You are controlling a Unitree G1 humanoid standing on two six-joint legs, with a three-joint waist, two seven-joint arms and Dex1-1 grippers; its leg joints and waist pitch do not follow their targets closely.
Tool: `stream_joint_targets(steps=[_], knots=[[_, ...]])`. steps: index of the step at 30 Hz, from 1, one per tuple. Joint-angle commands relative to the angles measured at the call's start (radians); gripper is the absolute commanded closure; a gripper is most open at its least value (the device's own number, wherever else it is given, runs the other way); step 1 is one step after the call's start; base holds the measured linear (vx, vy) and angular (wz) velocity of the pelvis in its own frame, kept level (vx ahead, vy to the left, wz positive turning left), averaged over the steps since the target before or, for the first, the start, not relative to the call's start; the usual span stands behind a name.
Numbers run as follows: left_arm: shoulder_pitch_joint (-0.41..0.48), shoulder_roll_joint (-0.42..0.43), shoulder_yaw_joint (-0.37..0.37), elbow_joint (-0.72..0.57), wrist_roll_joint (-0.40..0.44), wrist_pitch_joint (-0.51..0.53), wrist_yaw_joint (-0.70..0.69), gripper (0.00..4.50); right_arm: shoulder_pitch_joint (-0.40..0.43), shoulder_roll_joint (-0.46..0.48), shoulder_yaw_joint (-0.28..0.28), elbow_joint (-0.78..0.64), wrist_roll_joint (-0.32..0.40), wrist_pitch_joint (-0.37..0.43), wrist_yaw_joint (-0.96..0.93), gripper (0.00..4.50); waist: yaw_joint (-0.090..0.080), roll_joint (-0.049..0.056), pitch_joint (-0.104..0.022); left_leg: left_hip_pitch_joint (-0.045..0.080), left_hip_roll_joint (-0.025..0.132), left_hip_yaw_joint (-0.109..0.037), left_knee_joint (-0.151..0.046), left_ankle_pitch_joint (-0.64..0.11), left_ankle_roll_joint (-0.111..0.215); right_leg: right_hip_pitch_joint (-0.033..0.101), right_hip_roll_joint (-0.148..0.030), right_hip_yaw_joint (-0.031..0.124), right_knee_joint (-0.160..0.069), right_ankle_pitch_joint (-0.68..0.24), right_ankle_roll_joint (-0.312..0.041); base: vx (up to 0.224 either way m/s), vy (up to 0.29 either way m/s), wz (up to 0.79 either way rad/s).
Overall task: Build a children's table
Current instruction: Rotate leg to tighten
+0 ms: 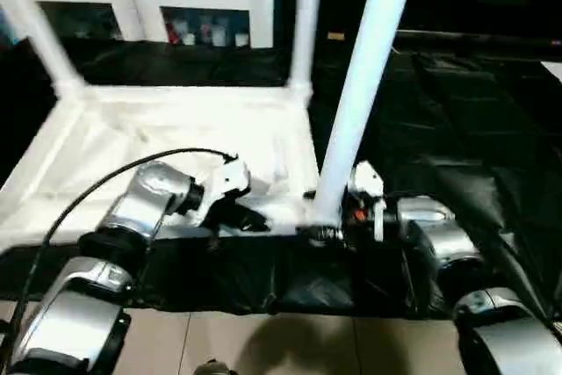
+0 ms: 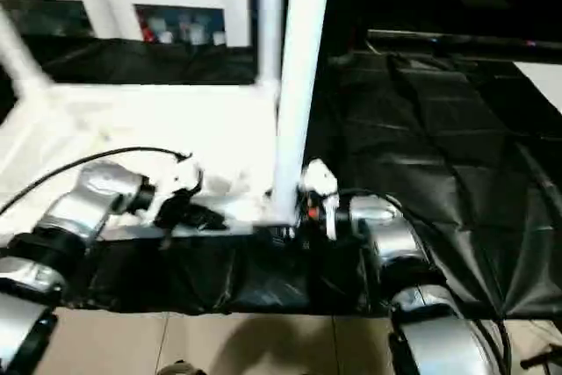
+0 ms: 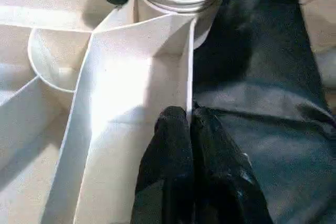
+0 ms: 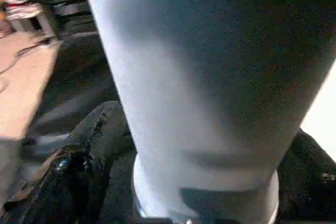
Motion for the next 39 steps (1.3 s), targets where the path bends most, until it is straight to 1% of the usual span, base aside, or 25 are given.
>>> stream_joint_targets(steps=[1,4,7,9,12,13,15,16,18,19,20,21,22,23,24,25,26,28,29,30,31,32,33,36,39], knots=[[-0.015,-0.019,-0.026,-0.014,-0.001,-0.015,0.0,4.5,0.024,0.03,0.11,-0.051,-0.023,0.021,0.123,0.97,0.0,0.0,-0.067,0.004,0.053,-0.011,-0.067,-0.199,0.068,0.055,-0.08,0.067,-0.072,-0.307,-0.186,0.0,0.0,0.0],[-0.013,-0.011,-0.031,-0.013,0.003,-0.023,-0.012,4.5,0.03,0.027,0.115,-0.066,-0.02,0.036,0.142,1.11,0.003,0.0,-0.067,0.004,0.053,-0.011,-0.067,-0.197,0.066,0.054,-0.081,0.067,-0.071,-0.3,-0.188,0.0,0.0,0.0],[-0.014,-0.005,-0.03,-0.002,0.001,-0.031,-0.015,4.5,0.043,0.024,0.111,-0.101,-0.002,0.073,0.145,1.47,0.005,0.0,-0.068,0.004,0.053,-0.012,-0.068,-0.187,0.062,0.055,-0.081,0.067,-0.07,-0.291,-0.185,0.0,0.0,0.0],[-0.014,-0.005,-0.028,0.0,0.001,-0.03,-0.011,4.5,0.047,0.025,0.106,-0.109,0.002,0.08,0.139,1.54,0.005,0.001,-0.068,0.005,0.053,-0.012,-0.068,-0.192,0.058,0.054,-0.081,0.067,-0.07,-0.293,-0.185,0.0,0.0,0.0],[-0.016,-0.021,-0.017,0.009,-0.001,-0.017,0.029,4.5,0.05,0.047,0.06,-0.102,0.02,0.083,0.057,1.69,0.005,0.001,-0.067,0.004,0.052,-0.011,-0.068,-0.195,0.054,0.054,-0.082,0.067,-0.073,-0.308,-0.18,0.0,0.0,0.0],[-0.022,-0.035,-0.008,0.017,-0.001,-0.003,0.066,4.5,0.043,0.067,0.025,-0.084,0.031,0.084,-0.014,1.69,0.004,0.001,-0.064,0.005,0.053,-0.013,-0.071,-0.213,0.043,0.053,-0.083,0.066,-0.078,-0.352,-0.167,0.0,0.0,0.0],[-0.027,-0.043,-0.004,0.024,0.0,0.007,0.091,4.5,0.038,0.078,0.007,-0.074,0.034,0.085,-0.055,1.72,0.002,0.0,-0.063,0.006,0.051,-0.014,-0.072,-0.231,0.032,0.052,-0.084,0.065,-0.083,-0.398,-0.152,0.0,0.0,0.0],[-0.046,-0.073,0.011,0.046,0.006,0.031,0.172,4.5,0.019,0.108,-0.038,-0.032,0.026,0.066,-0.211,1.74,0.0,0.0,-0.062,0.007,0.052,-0.015,-0.073,-0.231,0.026,0.049,-0.086,0.067,-0.085,-0.411,-0.148,0.0,0.0,0.0],[-0.056,-0.091,0.018,0.056,0.009,0.046,0.217,4.5,0.006,0.125,-0.062,-0.003,0.018,0.053,-0.309,1.74,-0.006,0.0,-0.061,0.012,0.047,-0.019,-0.073,-0.251,0.004,0.048,-0.09,0.064,-0.096,-0.481,-0.125,0.0,0.0,0.0],[-0.064,-0.11,0.022,0.063,0.015,0.056,0.262,4.5,-0.004,0.139,-0.079,0.019,0.008,0.042,-0.396,1.74,-0.009,-0.001,-0.061,0.009,0.046,-0.02,-0.075,-0.248,0.004,0.05,-0.088,0.063,-0.096,-0.483,-0.116,0.0,0.0,0.0],[-0.069,-0.128,0.025,0.064,0.016,0.07,0.294,4.5,-0.013,0.149,-0.09,0.039,-0.002,0.036,-0.473,1.75,-0.012,-0.002,-0.062,0.008,0.047,-0.021,-0.075,-0.244,0.001,0.049,-0.089,0.062,-0.094,-0.478,-0.116,0.0,0.0,0.0],[-0.076,-0.17,0.03,0.065,0.021,0.094,0.365,4.5,-0.028,0.172,-0.107,0.076,-0.021,0.014,-0.62,1.75,-0.016,0.001,-0.064,0.011,0.047,-0.021,-0.075,-0.245,-0.003,0.048,-0.088,0.063,-0.095,-0.463,-0.119,0.0,0.0,0.0],[-0.076,-0.17,0.03,0.065,0.021,0.094,0.365,4.5,-0.028,0.172,-0.107,0.076,-0.021,0.014,-0.62,1.75,-0.02,0.001,-0.064,0.011,0.048,-0.02,-0.074,-0.241,-0.006,0.046,-0.088,0.065,-0.092,-0.443,-0.127,0.0,0.0,0.0],[-0.077,-0.201,0.03,0.062,0.029,0.106,0.414,4.5,-0.039,0.19,-0.117,0.102,-0.034,0.001,-0.723,1.75,-0.023,-0.002,-0.067,0.009,0.045,-0.019,-0.072,-0.231,0.002,0.05,-0.086,0.065,-0.089,-0.402,-0.138,0.0,0.0,0.0],[-0.076,-0.212,0.028,0.061,0.033,0.109,0.431,4.5,-0.043,0.197,-0.12,0.112,-0.039,0.0,-0.763,1.75,-0.026,0.002,-0.07,0.009,0.045,-0.016,-0.07,-0.205,0.004,0.047,-0.084,0.068,-0.081,-0.34,-0.158,0.0,0.0,0.0],[-0.074,-0.24,0.022,0.058,0.042,0.118,0.471,4.5,-0.057,0.218,-0.131,0.141,-0.052,-0.009,-0.863,1.75,-0.03,-0.001,-0.071,0.002,0.043,-0.016,-0.07,-0.178,0.01,0.053,-0.08,0.068,-0.073,-0.284,-0.172,0.0,0.0,0.0],[-0.071,-0.262,0.015,0.054,0.049,0.126,0.495,4.5,-0.068,0.237,-0.137,0.164,-0.067,-0.019,-0.94,1.75,-0.029,-0.001,-0.073,0.001,0.043,-0.015,-0.069,-0.165,0.013,0.055,-0.081,0.067,-0.071,-0.262,-0.176,0.0,0.0,0.0],[-0.07,-0.269,0.013,0.053,0.052,0.128,0.499,4.5,-0.072,0.245,-0.138,0.174,-0.077,-0.028,-0.96,1.75,-0.029,-0.002,-0.072,-0.001,0.038,-0.012,-0.066,-0.149,0.032,0.058,-0.079,0.066,-0.07,-0.239,-0.18,0.0,0.0,0.0],[-0.067,-0.274,0.01,0.051,0.053,0.13,0.497,4.5,-0.072,0.247,-0.112,0.177,-0.108,-0.041,-0.963,1.75,-0.026,0.001,-0.073,-0.001,0.037,-0.01,-0.064,-0.139,0.045,0.057,-0.08,0.067,-0.07,-0.226,-0.181,0.0,0.0,0.0],[-0.065,-0.282,0.007,0.049,0.053,0.136,0.499,4.5,-0.076,0.256,-0.097,0.191,-0.119,-0.056,-0.941,1.75,-0.026,0.0,-0.073,-0.003,0.038,-0.01,-0.064,-0.128,0.052,0.059,-0.079,0.066,-0.067,-0.209,-0.184,0.0,0.0,0.0],[-0.064,-0.282,0.007,0.049,0.053,0.137,0.5,4.5,-0.077,0.258,-0.098,0.192,-0.117,-0.056,-0.938,1.4,-0.028,0.0,-0.072,-0.003,0.039,-0.01,-0.065,-0.136,0.061,0.06,-0.079,0.066,-0.068,-0.211,-0.186,0.0,0.0,0.0],[-0.062,-0.276,0.007,0.044,0.052,0.14,0.498,4.5,-0.081,0.263,-0.116,0.197,-0.082,-0.057,-0.892,1.19,-0.028,0.001,-0.071,-0.002,0.039,-0.01,-0.065,-0.144,0.062,0.059,-0.079,0.066,-0.07,-0.221,-0.186,0.0,0.0,0.0],[-0.062,-0.276,0.007,0.044,0.052,0.14,0.498,4.5,-0.081,0.263,-0.116,0.197,-0.082,-0.057,-0.892,1.03,-0.028,0.0,-0.07,-0.002,0.04,-0.01,-0.066,-0.158,0.064,0.06,-0.079,0.066,-0.073,-0.241,-0.184,0.0,0.0,0.0],[-0.056,-0.249,0.006,0.036,0.051,0.13,0.473,4.5,-0.087,0.251,-0.123,0.192,-0.056,-0.079,-0.819,0.87,-0.028,-0.001,-0.07,-0.001,0.042,-0.012,-0.067,-0.174,0.067,0.06,-0.081,0.066,-0.075,-0.265,-0.176,0.0,0.0,0.0],[-0.045,-0.22,0.0,0.024,0.046,0.104,0.418,4.5,-0.089,0.224,-0.107,0.189,-0.061,-0.101,-0.753,0.54,-0.029,-0.001,-0.071,-0.003,0.043,-0.011,-0.066,-0.154,0.07,0.061,-0.08,0.067,-0.07,-0.233,-0.186,0.0,0.0,0.0]])
